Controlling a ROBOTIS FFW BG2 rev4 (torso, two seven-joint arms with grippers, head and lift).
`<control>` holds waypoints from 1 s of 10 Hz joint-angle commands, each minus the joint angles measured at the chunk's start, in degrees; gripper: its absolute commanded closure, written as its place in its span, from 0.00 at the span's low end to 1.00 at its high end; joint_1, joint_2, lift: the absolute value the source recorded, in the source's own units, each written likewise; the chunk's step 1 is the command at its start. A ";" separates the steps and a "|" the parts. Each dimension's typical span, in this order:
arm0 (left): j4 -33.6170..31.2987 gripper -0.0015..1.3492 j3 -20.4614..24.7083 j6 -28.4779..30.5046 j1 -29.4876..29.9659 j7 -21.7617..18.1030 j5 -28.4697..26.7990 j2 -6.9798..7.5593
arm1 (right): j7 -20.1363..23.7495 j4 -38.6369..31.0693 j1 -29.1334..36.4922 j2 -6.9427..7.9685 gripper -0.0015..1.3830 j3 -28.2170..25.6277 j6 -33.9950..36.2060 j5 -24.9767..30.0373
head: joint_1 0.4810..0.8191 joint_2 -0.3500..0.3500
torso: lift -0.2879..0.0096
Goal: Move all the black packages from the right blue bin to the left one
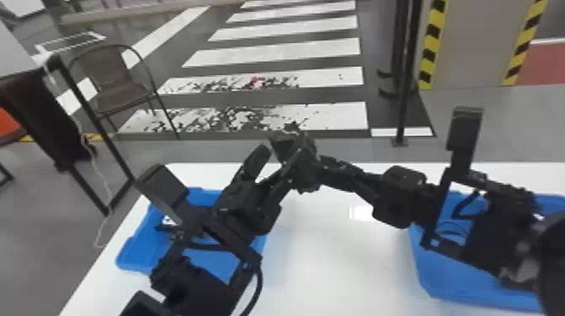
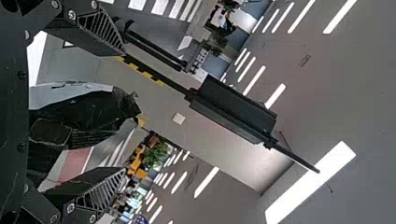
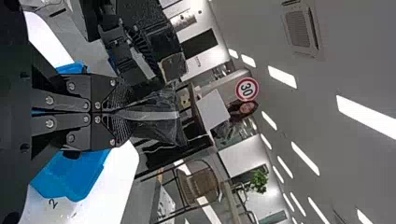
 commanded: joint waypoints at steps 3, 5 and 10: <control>0.14 0.82 0.46 -1.61 0.09 0.80 -2.78 -0.17 | 0.09 -1.51 0.02 -0.09 0.85 1.47 -0.59 -0.21 | 0.39 0.87 | 0.45; 0.14 0.90 0.69 -1.47 0.23 1.50 -4.04 -0.26 | 0.09 -1.51 0.30 -0.17 0.84 1.47 -1.01 -0.21 | 0.37 0.89 | 0.45; -0.28 0.90 1.03 -2.74 -0.33 2.38 -7.35 -0.26 | 0.00 1.02 0.72 0.09 0.56 1.47 -4.81 -0.32 | 0.36 0.89 | 0.45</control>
